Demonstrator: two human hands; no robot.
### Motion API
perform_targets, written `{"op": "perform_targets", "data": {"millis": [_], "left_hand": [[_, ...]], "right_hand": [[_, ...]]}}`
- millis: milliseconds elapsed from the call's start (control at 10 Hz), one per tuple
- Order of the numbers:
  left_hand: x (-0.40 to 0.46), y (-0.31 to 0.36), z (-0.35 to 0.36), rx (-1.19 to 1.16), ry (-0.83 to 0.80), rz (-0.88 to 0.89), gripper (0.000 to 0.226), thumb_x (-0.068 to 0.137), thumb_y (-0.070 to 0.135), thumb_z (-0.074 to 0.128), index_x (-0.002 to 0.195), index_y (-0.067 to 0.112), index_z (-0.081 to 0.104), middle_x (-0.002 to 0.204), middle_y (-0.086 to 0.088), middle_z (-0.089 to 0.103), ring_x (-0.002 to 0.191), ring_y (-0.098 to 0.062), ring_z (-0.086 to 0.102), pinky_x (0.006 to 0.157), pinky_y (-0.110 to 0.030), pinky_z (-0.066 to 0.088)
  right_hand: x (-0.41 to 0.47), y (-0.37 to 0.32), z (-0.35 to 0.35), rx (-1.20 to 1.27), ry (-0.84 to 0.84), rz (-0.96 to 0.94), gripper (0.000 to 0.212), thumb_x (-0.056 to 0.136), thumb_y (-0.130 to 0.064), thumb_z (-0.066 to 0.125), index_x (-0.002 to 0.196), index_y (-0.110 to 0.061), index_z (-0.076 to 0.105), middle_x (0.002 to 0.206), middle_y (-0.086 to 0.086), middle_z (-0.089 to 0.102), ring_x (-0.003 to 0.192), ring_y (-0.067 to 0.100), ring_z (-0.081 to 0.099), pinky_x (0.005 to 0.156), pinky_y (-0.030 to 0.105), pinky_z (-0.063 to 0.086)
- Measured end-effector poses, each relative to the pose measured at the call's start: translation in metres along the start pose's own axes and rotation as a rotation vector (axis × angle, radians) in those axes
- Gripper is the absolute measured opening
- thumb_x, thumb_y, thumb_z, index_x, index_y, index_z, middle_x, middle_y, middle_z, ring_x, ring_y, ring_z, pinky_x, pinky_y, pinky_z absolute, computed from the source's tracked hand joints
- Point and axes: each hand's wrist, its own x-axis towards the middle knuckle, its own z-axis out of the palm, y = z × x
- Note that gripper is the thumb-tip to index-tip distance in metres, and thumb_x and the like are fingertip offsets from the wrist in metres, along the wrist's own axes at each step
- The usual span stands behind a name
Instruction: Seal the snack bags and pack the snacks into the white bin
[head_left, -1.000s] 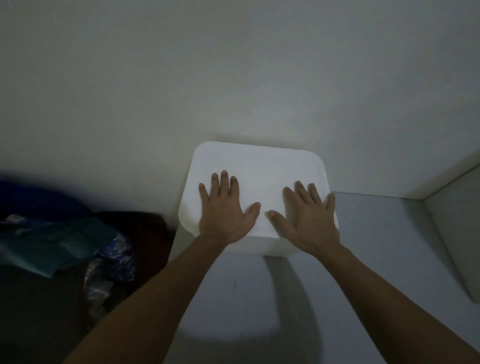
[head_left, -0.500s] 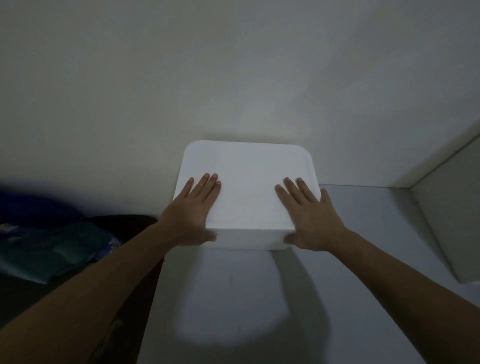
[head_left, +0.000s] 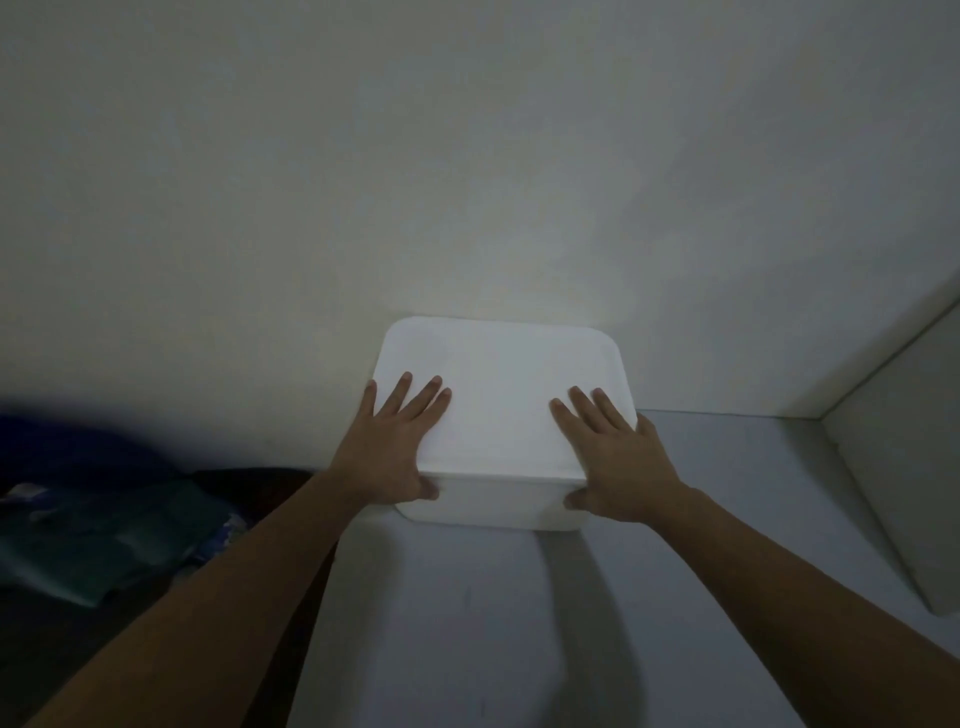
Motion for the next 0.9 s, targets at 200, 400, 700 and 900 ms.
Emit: {"op": "perform_targets", "data": {"millis": [200,400,700,900], "left_hand": [[0.000,-0.001,0.004,0.025,0.012,0.006,0.123,0.065,0.072,0.062,0.150,0.026,-0.014,0.160,0.006,-0.017,0.148,-0.024,-0.015,0.117,-0.055,-0.005],[-0.013,0.028,0.006,0.031,0.012,-0.163,0.116,0.075,0.051,0.070,0.151,0.018,-0.012,0.161,-0.006,-0.012,0.148,-0.033,-0.009,0.115,-0.063,0.002],[-0.049,0.117,-0.002,0.034,0.149,-0.125,0.114,0.069,0.047,0.076,0.152,0.011,0.006,0.160,-0.018,0.001,0.147,-0.039,-0.001,0.114,-0.064,0.004],[-0.074,0.204,0.000,0.010,0.231,-0.110,0.109,0.065,0.047,0.079,0.150,0.009,0.022,0.158,-0.019,0.011,0.146,-0.039,0.012,0.113,-0.065,0.014]], "right_hand": [[0.000,-0.003,0.001,0.008,0.007,0.022,0.119,0.068,-0.054,0.075,0.149,-0.031,-0.008,0.162,0.000,-0.010,0.149,0.024,-0.008,0.114,0.058,0.017],[-0.025,-0.017,0.011,0.004,0.090,0.076,0.096,0.085,-0.040,0.065,0.151,-0.026,-0.003,0.162,0.007,-0.002,0.149,0.031,-0.001,0.114,0.058,0.018],[-0.108,0.020,0.026,0.202,0.099,0.217,0.090,0.090,-0.039,0.055,0.152,-0.023,-0.008,0.161,0.007,-0.010,0.149,0.028,-0.005,0.119,0.049,0.009],[-0.207,0.080,0.054,0.319,-0.057,0.310,0.089,0.091,-0.039,0.056,0.152,-0.023,-0.006,0.162,0.005,-0.001,0.148,0.025,0.012,0.114,0.045,0.025]]}}
